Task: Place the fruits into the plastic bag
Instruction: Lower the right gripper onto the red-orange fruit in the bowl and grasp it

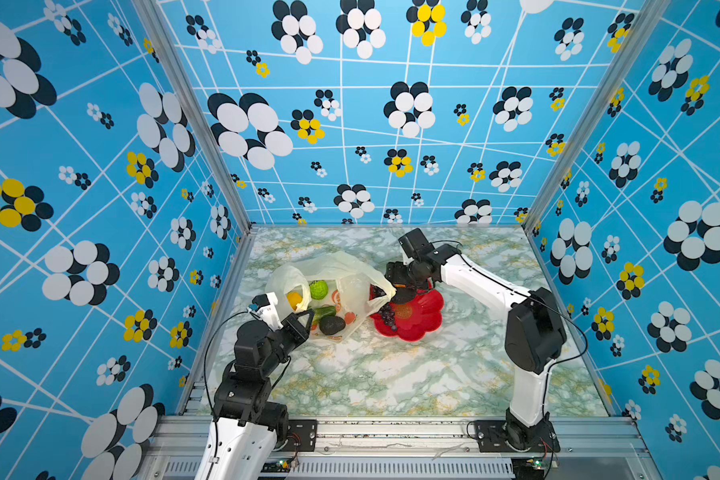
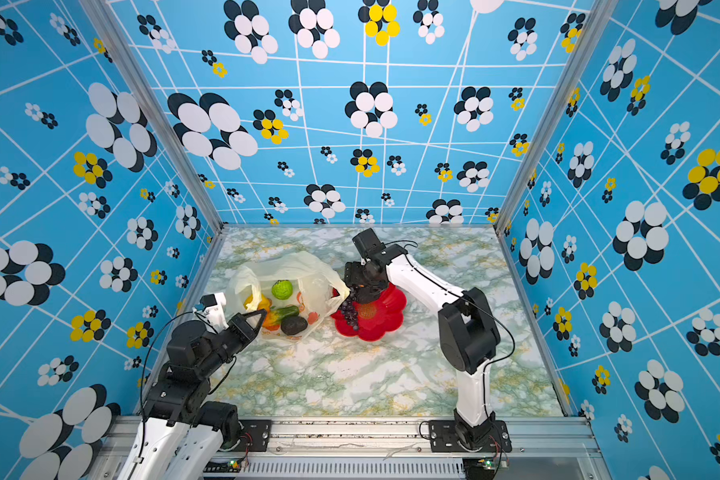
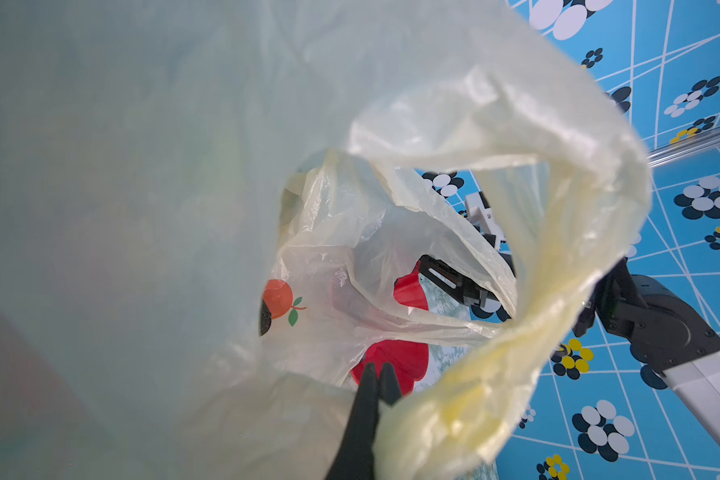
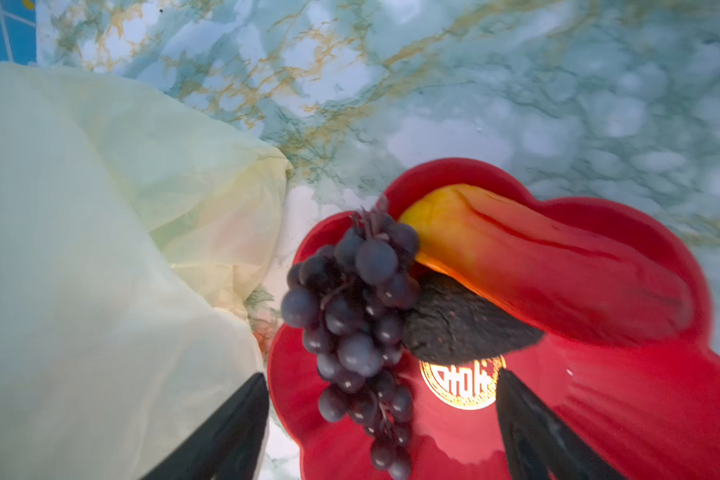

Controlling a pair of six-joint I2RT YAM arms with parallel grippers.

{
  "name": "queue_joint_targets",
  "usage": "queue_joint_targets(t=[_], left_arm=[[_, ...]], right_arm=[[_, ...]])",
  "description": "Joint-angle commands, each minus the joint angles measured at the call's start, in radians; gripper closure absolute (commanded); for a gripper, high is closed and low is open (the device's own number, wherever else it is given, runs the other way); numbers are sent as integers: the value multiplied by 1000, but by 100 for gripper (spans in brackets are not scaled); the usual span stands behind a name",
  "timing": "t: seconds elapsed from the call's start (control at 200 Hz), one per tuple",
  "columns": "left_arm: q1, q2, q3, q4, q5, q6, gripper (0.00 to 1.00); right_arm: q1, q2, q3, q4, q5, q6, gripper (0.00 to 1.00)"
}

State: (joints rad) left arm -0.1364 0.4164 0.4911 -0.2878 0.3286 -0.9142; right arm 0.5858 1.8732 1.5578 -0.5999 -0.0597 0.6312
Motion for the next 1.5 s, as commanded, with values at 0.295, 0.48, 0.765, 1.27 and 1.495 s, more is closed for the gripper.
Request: queue_joint_targets(t=[0.295, 0.48, 0.765, 1.27, 1.495], left_arm=[[11, -26, 8, -5, -3, 11, 100], [11, -50, 7, -32, -14, 24, 100], [14, -44, 16, -39, -19, 47, 100], [18, -31, 29, -60, -31, 86, 100], [21, -28, 31, -58, -31, 95, 100]], right_arm=[[-38, -146, -259, 297, 160, 659, 20], [-42, -106, -226, 229, 231, 724, 20], [-54, -16, -207, 225, 196, 813, 18], [-72, 84, -156, 231, 235, 796, 16], [-75, 89, -160, 234, 266, 785, 36]])
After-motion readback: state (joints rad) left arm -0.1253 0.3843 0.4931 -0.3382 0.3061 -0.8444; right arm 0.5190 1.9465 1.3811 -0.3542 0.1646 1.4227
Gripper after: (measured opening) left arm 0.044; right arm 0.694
